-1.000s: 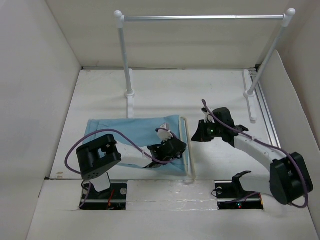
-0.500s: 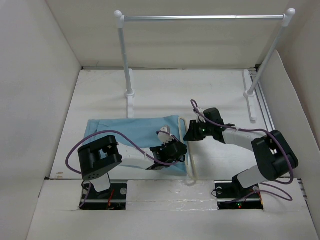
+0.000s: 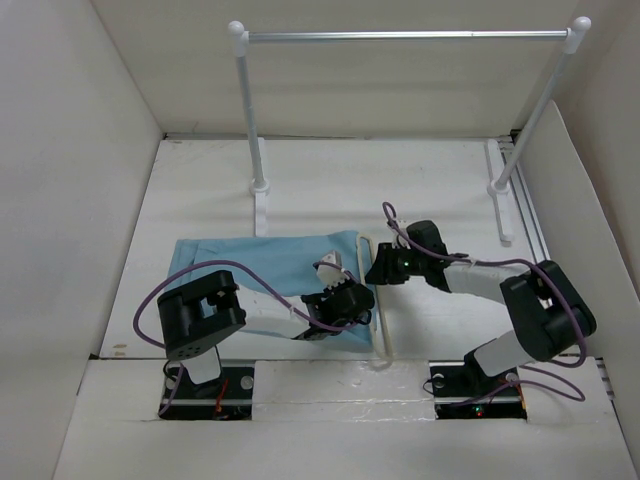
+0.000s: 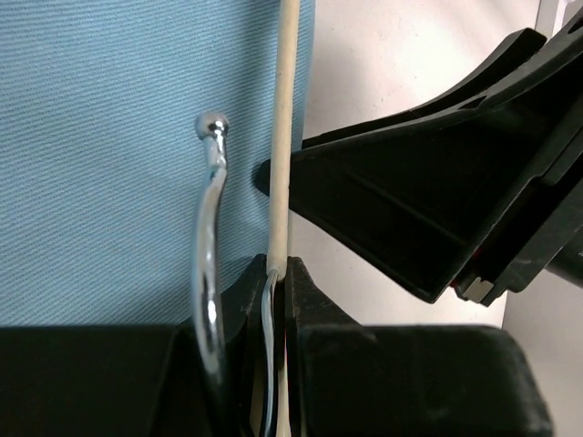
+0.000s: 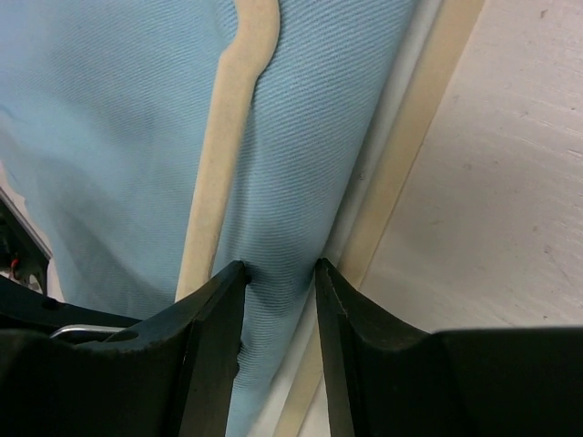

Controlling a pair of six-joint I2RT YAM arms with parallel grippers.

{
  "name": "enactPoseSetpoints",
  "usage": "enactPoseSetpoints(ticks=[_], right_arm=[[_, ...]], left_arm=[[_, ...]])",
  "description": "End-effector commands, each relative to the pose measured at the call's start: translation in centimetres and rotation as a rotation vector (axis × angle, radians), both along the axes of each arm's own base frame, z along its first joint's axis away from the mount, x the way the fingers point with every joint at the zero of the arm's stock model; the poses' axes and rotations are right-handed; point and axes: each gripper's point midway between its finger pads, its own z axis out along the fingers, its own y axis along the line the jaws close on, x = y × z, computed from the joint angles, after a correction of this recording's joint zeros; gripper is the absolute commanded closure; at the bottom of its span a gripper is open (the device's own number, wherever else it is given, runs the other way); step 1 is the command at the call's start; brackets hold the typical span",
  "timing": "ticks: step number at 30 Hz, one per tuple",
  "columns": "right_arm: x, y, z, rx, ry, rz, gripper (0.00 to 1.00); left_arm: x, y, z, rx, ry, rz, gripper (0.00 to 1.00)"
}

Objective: Place the trousers on the hanger
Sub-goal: Place trousers on hanger

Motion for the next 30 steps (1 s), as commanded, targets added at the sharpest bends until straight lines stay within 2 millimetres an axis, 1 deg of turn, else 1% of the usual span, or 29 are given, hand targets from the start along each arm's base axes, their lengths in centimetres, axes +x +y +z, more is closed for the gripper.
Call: enactPoseSetpoints(ticks=[1, 2, 3, 4, 5, 6, 7, 8, 9, 10, 11, 12, 13, 14, 16, 17, 19, 20, 21, 22, 23, 24, 25, 26, 27, 28, 29, 30], right_arm=[[-0.9, 0.4, -1.1, 0.004, 0.007, 0.010, 0.57], [-0.9, 0.5, -1.2, 0.009, 0.009, 0.011, 0.59], [-1.4, 0.8, -1.5, 0.016, 0.025, 0.026, 0.63], [-1.4, 1.0, -1.5, 0.026, 0.024, 0.029, 0.78], [-1.5, 1.0, -1.6, 0.029, 0.030, 0.035, 0.85], [-1.8, 1.1, -1.6, 0.037, 0.039, 0.043, 0.92], [-1.8, 1.3, -1.2, 0.047, 0.029, 0.049, 1.00], [-2.3, 1.1, -1.3, 0.051, 0.034, 0.054, 1.00], [-2.4, 0.8, -0.9, 0.059, 0.029, 0.050, 1.00], [-2.7, 0.2, -0.8, 0.051, 0.037, 0.040, 1.00], [-3.1, -0.3, -0.1, 0.054, 0.016, 0.034, 1.00], [-3.3, -0.9, 0.1, 0.046, 0.008, 0.032, 1.00], [-3.7, -1.6, 0.2, 0.038, 0.017, 0.022, 1.00], [-3.3, -2.5, 1.1, 0.049, -0.014, -0.005, 1.00], [-3.9, -3.8, 0.9, 0.036, -0.006, -0.005, 1.00], [-3.6, -4.8, 1.1, 0.035, -0.005, -0.035, 1.00], [-3.3, -5.8, 1.2, 0.027, -0.011, -0.036, 1.00], [-2.4, -6.7, 1.5, 0.030, -0.024, -0.061, 1.00], [-1.8, -7.5, 1.4, 0.038, -0.017, -0.083, 1.00], [-0.7, -7.7, 2.1, 0.048, -0.037, -0.093, 1.00], [0.0, -8.0, 2.3, 0.052, -0.042, -0.104, 1.00], [1.6, -8.5, 2.9, 0.053, -0.059, -0.122, 1.00], [1.8, -8.8, 2.5, 0.055, -0.045, -0.133, 1.00], [3.3, -9.0, 3.6, 0.067, -0.076, -0.144, 1.00], [4.2, -9.4, 3.5, 0.080, -0.062, -0.160, 1.00], [4.9, -9.4, 4.5, 0.083, -0.087, -0.154, 1.00], [6.7, -9.6, 5.3, 0.083, -0.105, -0.158, 1.00], [7.4, -9.6, 5.6, 0.080, -0.118, -0.146, 1.00]], left_arm=[[0.8, 0.7, -0.1, 0.029, -0.024, 0.031, 1.00], [0.8, 0.7, -0.2, 0.031, -0.025, 0.029, 1.00], [1.2, 1.0, -0.3, 0.040, -0.029, 0.037, 1.00], [1.2, 1.1, -0.5, 0.054, -0.029, 0.034, 1.00], [1.1, 1.2, -0.6, 0.059, -0.030, 0.035, 1.00], [1.5, 1.7, -0.7, 0.071, -0.033, 0.047, 1.00], [1.9, 2.1, -0.9, 0.082, -0.032, 0.056, 1.00], [1.8, 2.5, -1.2, 0.097, -0.032, 0.056, 1.00], [2.3, 3.0, -1.2, 0.109, -0.043, 0.069, 1.00], [2.8, 3.5, -1.2, 0.132, -0.054, 0.070, 1.00], [2.7, 3.6, -1.3, 0.150, -0.055, 0.063, 1.00], [3.2, 3.9, -1.3, 0.160, -0.058, 0.067, 1.00], [3.2, 4.0, -1.1, 0.168, -0.067, 0.058, 1.00], [3.2, 4.0, -1.0, 0.195, -0.080, 0.033, 1.00], [3.0, 4.1, -1.1, 0.220, -0.087, 0.003, 1.00], [3.2, 4.4, -1.3, 0.244, -0.089, -0.006, 1.00], [2.7, 4.5, -1.8, 0.258, -0.077, -0.039, 1.00], [2.1, 4.9, -2.5, 0.275, -0.065, -0.065, 1.00], [1.6, 4.8, -2.7, 0.279, -0.064, -0.086, 1.00], [1.4, 5.0, -2.9, 0.287, -0.060, -0.095, 1.00], [1.0, 5.0, -2.9, 0.297, -0.062, -0.113, 1.00], [0.4, 5.1, -3.2, 0.321, -0.056, -0.138, 1.00], [0.4, 5.1, -3.0, 0.320, -0.059, -0.141, 1.00], [0.0, 5.1, -3.2, 0.334, -0.062, -0.162, 1.00], [-0.3, 5.0, -3.3, 0.345, -0.062, -0.195, 1.00], [-0.7, 4.7, -3.3, 0.347, -0.064, -0.222, 1.00], [-0.9, 4.3, -3.4, 0.347, -0.063, -0.241, 1.00], [-1.2, 4.0, -3.4, 0.346, -0.057, -0.266, 1.00]])
